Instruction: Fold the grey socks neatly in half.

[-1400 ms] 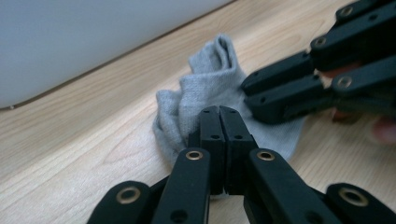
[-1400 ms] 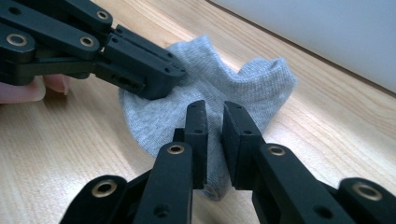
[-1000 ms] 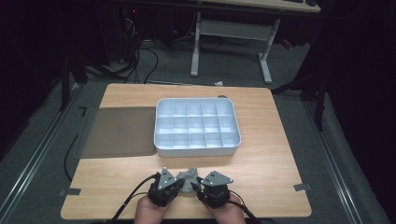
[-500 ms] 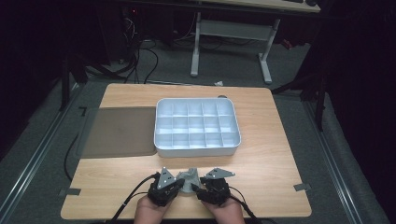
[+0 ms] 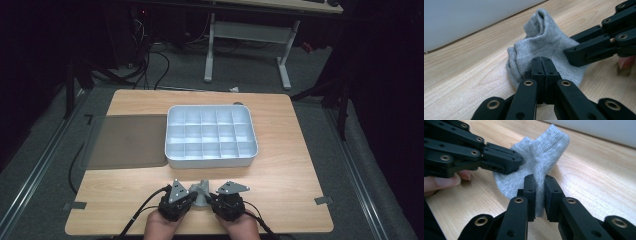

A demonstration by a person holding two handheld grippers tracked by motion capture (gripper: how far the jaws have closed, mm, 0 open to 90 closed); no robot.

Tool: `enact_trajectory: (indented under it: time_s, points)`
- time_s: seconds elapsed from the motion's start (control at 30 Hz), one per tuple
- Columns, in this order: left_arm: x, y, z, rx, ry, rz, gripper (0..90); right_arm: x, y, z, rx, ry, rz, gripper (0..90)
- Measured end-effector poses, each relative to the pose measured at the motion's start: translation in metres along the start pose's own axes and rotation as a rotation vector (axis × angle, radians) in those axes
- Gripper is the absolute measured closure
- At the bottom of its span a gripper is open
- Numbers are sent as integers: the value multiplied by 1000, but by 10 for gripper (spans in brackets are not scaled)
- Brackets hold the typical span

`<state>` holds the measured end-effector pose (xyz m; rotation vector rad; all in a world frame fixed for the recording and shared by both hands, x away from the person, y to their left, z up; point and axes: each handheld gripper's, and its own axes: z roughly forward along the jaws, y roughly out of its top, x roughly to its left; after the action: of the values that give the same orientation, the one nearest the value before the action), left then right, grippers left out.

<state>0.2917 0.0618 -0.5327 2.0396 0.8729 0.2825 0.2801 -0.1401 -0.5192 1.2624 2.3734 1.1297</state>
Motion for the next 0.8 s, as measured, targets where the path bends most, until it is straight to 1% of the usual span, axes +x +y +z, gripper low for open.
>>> enact_trajectory:
  time_s: [0.27, 0.4, 0.5, 0.53, 0.57, 0.63, 0.7, 0.77, 0.8]
  points:
    - [0, 0, 0, 2, -3, 4, 895, 10, 5, -9, -40, 3, -56, 822]
    - [0, 0, 1, 1, 1, 0, 895, 14, 8, -8, -55, 12, -74, 822]
    - [-1, 1, 1, 4, 7, 6, 896, 17, 10, -4, -64, 20, -88, 818]
    - [-1, 1, 2, 3, 8, 6, 896, 17, 11, -3, -64, 25, -88, 811]
    - [-1, 1, 2, 3, 8, 5, 895, 17, 11, -3, -63, 23, -89, 785]
    - [-1, 1, 2, 3, 8, 7, 896, 15, 13, -8, -85, 22, -81, 709]
    - [-1, 1, 2, 5, 8, 10, 895, 11, 14, -15, -115, 7, -79, 678]
    - [-1, 1, 2, 5, 8, 10, 895, 5, 14, -22, -144, -21, -72, 662]
    - [-1, 1, 2, 3, 8, 8, 895, 1, 14, -24, -146, -27, -66, 658]
